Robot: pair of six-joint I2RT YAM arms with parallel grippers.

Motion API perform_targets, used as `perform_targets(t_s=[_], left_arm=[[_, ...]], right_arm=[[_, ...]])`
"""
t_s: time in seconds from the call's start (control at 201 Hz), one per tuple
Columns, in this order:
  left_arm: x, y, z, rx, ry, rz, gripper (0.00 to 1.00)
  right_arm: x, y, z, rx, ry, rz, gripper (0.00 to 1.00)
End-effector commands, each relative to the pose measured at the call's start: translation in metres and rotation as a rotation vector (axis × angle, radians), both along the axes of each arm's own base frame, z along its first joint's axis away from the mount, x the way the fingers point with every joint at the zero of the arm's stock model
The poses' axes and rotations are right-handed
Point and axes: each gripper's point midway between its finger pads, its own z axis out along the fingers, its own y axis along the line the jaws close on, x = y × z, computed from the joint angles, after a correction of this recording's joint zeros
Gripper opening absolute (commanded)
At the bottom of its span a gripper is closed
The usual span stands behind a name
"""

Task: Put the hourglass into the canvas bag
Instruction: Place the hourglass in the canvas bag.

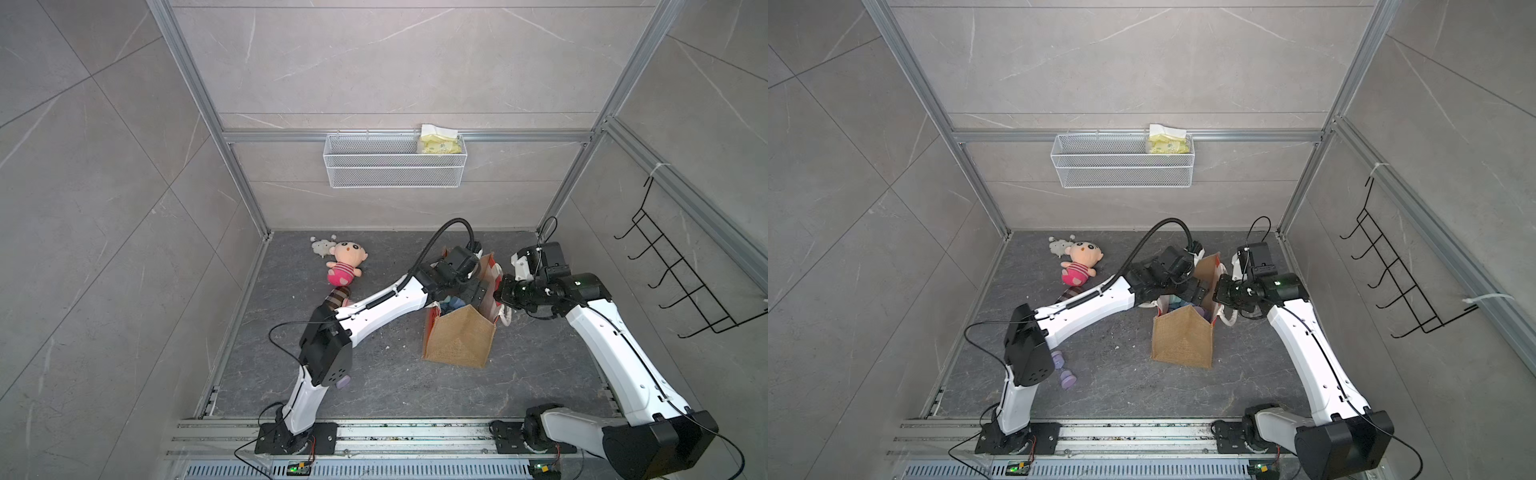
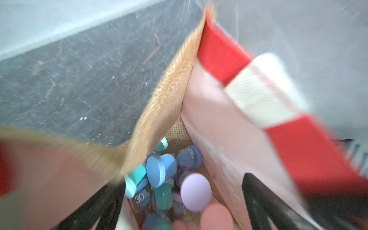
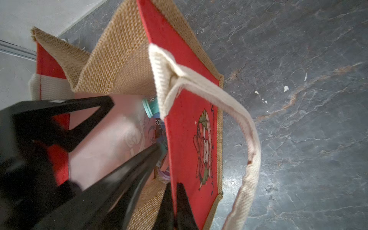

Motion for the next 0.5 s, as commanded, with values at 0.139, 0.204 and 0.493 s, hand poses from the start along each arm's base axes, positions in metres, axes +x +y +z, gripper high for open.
perform_targets(t_s=[0.139,0.204,0.493], left_arm=[[-0.03,0.07,0.124,-0.299,-0.136,0.092,0.98],[-0.031,0.101,0.119,-0.279,-0.139,0.181,0.98],[-0.019,0.262,0.003,0.062,0.116,0.74,0.97]], right_arm=[[0.01,0.01,0.001,0.034,-0.04,0.047,0.0],[0.01,0.014,0.0,0.043,-0.031,0.06,0.0],[0.005,0.017,0.013,0.054,-0.054,0.073,0.03]])
